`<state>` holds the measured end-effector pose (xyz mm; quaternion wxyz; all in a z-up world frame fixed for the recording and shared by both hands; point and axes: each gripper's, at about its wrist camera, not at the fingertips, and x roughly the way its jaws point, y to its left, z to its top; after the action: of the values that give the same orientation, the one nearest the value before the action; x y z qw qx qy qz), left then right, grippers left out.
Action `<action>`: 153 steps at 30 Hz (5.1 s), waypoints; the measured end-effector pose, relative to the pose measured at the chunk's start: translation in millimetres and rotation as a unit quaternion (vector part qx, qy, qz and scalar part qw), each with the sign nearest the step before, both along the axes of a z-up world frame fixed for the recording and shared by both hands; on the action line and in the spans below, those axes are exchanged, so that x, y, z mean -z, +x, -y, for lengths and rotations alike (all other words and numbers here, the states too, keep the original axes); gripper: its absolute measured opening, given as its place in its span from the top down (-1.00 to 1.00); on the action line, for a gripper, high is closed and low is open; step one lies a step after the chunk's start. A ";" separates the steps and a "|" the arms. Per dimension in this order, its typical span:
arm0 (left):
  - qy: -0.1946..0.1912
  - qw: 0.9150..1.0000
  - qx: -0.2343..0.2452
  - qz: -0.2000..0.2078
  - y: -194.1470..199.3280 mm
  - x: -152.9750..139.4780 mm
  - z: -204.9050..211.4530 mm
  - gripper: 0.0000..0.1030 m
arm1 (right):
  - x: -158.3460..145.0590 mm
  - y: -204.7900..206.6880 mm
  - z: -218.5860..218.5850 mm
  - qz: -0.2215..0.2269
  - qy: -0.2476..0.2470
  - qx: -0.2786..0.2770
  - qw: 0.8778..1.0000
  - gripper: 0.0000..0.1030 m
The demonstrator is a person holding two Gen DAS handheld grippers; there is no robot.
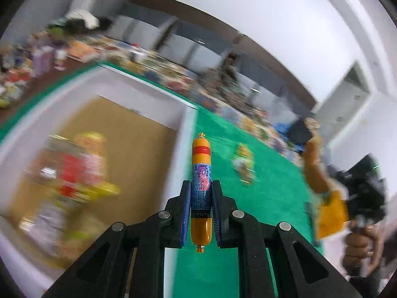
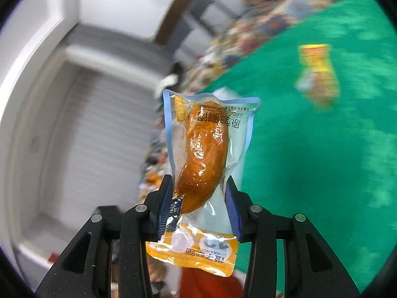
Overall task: Organize snacks
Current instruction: 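Carry the sausage stick and pouch into the white box and open both tools, then withdraw both open tools from the box back over the cloth, then grasp the green-labelled bread bag with the left tool and lift it, then lower the green-labelled bag onto the cloth and open the left tool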
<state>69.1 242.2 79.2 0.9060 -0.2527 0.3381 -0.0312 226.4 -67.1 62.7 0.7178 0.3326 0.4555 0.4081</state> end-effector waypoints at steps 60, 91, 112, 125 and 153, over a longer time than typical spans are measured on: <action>0.241 0.956 0.135 -0.098 141.8 183.4 291.8 -1.00 | 171.4 -37.1 211.2 0.103 -0.477 0.225 0.843 -0.67; 0.195 0.958 0.166 -0.130 187.8 163.8 284.4 -0.99 | 170.9 -37.8 213.0 0.103 -0.477 0.224 0.844 -0.68; 0.188 0.967 0.103 -0.135 292.9 159.5 269.6 0.39 | 170.9 -38.1 214.2 0.102 -0.476 0.224 0.845 -0.71; 0.249 0.947 0.142 -0.143 160.9 154.4 212.1 0.38 | 171.2 -37.8 214.5 0.102 -0.476 0.224 0.845 -0.71; 0.234 0.963 0.067 -0.112 150.1 190.4 187.3 -1.00 | 171.8 -37.5 214.3 0.102 -0.476 0.223 0.845 -0.72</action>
<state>219.1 55.0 -111.3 0.8920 -0.0118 0.4515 0.0165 188.9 -281.4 -109.2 0.9021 -0.0004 0.4315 0.0015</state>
